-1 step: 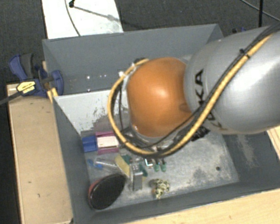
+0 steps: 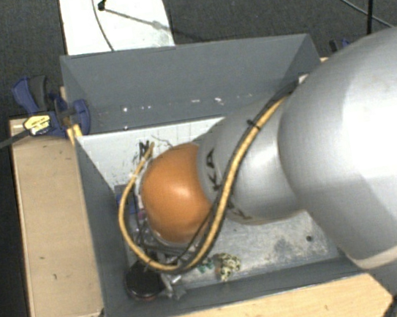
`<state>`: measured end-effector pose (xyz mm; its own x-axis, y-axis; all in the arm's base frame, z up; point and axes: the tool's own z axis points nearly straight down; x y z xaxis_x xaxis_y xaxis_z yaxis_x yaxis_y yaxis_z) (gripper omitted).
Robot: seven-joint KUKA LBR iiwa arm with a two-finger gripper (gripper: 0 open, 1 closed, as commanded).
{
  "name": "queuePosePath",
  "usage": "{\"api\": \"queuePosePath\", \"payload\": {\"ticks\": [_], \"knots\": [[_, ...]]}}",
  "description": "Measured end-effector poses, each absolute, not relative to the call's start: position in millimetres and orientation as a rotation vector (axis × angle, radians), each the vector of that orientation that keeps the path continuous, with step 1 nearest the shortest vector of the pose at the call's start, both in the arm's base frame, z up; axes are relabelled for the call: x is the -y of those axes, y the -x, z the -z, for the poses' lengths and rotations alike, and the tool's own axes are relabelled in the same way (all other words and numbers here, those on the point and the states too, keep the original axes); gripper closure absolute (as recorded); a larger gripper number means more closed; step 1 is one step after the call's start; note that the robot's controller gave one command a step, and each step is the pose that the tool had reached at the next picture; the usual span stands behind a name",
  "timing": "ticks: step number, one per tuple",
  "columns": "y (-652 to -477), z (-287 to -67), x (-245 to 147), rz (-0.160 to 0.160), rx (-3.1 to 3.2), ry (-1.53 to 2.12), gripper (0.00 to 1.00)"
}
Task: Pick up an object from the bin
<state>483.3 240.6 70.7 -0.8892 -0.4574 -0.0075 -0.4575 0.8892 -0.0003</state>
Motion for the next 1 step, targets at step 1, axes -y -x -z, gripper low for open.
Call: {"api": "queuePosePath", "payload": {"ticks": [1], "knots": [[-491.0, -101.5, -234.3, -0.002, -3.001, 0.91, 0.0]]}}
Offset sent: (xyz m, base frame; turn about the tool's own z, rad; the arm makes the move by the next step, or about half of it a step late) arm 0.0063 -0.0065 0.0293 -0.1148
